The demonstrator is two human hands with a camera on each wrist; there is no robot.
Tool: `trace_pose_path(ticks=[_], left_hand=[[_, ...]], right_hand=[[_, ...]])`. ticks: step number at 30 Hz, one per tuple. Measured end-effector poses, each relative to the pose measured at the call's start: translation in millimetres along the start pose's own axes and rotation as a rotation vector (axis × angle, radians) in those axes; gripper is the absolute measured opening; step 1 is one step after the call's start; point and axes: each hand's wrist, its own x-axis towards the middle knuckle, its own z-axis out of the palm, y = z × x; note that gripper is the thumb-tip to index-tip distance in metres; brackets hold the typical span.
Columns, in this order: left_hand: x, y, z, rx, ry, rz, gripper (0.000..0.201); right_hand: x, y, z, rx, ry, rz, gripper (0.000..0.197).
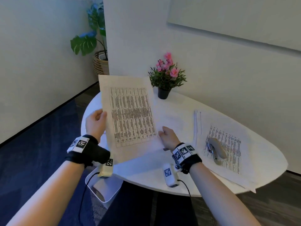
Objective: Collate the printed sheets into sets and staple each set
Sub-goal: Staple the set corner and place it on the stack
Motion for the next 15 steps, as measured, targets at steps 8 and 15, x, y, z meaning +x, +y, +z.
trace_pose_path(ticks=[8, 15], left_hand=[[20.7, -102.1, -36.7, 0.658, 0.244, -0.247, 0.046], [14.7, -123.1, -12.9, 0.983, 0.159, -0.103, 0.045]], right_hand=[[87.0, -39.1, 36.4, 0.080, 0.167, 0.103, 0.025], [120.8, -44.5, 81.2, 0.151, 0.056, 0.241, 0.031]])
